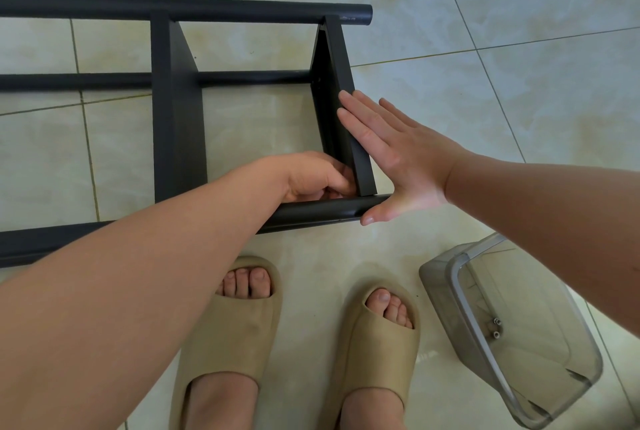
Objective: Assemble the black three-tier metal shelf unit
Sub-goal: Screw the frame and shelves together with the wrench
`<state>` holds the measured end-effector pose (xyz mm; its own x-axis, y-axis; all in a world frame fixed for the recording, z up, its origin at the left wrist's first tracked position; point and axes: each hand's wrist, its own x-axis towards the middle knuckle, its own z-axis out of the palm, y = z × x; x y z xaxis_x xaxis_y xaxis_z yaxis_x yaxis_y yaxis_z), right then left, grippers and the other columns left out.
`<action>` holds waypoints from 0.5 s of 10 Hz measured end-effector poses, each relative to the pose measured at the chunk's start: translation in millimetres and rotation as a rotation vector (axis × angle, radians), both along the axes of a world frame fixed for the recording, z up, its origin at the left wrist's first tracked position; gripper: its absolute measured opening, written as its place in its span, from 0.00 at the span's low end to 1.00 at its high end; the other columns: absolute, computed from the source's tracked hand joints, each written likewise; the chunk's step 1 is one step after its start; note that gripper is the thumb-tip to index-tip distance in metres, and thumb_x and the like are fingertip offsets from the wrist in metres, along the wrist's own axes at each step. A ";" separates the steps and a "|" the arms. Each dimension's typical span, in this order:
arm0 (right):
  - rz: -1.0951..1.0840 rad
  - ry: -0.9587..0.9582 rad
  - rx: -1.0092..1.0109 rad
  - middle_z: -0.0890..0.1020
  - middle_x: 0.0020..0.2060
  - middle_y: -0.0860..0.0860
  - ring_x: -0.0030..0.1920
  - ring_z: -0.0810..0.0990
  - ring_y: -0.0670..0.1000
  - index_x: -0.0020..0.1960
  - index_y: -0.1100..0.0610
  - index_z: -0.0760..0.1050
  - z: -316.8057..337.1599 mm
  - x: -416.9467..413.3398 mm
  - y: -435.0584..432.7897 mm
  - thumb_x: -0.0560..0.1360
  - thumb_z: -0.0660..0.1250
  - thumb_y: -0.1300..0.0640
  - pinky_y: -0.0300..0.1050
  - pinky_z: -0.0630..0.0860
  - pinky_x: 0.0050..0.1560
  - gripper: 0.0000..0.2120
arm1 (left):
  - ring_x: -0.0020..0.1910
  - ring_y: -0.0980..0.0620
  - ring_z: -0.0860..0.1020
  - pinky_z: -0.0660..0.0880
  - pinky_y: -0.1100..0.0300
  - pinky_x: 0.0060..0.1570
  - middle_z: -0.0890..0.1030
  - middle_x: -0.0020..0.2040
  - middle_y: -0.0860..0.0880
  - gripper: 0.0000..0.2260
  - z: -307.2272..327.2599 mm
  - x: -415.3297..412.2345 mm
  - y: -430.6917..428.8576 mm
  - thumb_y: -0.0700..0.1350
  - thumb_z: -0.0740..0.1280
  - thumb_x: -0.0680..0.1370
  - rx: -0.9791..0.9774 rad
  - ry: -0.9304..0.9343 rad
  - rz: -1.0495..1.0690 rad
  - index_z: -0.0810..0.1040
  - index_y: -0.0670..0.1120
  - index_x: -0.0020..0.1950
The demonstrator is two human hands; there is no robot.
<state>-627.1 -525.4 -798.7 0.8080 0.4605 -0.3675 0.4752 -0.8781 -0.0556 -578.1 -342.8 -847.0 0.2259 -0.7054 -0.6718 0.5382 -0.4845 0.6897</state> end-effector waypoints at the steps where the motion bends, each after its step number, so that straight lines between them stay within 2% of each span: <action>1: 0.000 0.000 -0.001 0.36 0.81 0.55 0.81 0.34 0.54 0.82 0.59 0.35 -0.2 0.2 -0.3 0.61 0.55 0.17 0.56 0.41 0.81 0.67 | 0.36 0.48 0.76 0.75 0.55 0.45 0.78 0.34 0.45 0.07 0.0 -0.3 0.3 0.32 0.64 0.78 -0.005 0.008 -0.002 0.79 0.38 0.54; 3: -0.002 0.001 0.006 0.36 0.81 0.54 0.81 0.35 0.54 0.82 0.58 0.36 -0.4 0.1 0.1 0.62 0.56 0.17 0.56 0.41 0.81 0.67 | 0.38 0.48 0.80 0.77 0.53 0.49 0.81 0.37 0.44 0.08 -1.8 0.3 -0.5 0.31 0.64 0.78 -0.020 0.044 0.015 0.81 0.41 0.48; 4: 0.001 0.002 -0.002 0.35 0.81 0.54 0.81 0.34 0.54 0.82 0.58 0.35 -0.5 0.0 0.2 0.62 0.55 0.17 0.56 0.41 0.81 0.66 | 0.34 0.51 0.79 0.76 0.56 0.44 0.80 0.32 0.48 0.09 0.9 -0.4 -0.5 0.31 0.63 0.78 -0.021 0.070 0.020 0.80 0.42 0.46; 5: 0.003 -0.001 -0.009 0.35 0.81 0.54 0.81 0.34 0.54 0.82 0.58 0.34 -0.4 0.0 0.2 0.62 0.55 0.16 0.56 0.41 0.81 0.66 | 0.32 0.51 0.78 0.75 0.58 0.41 0.79 0.30 0.48 0.11 3.7 -0.5 -1.3 0.36 0.63 0.79 0.042 0.068 -0.029 0.81 0.43 0.40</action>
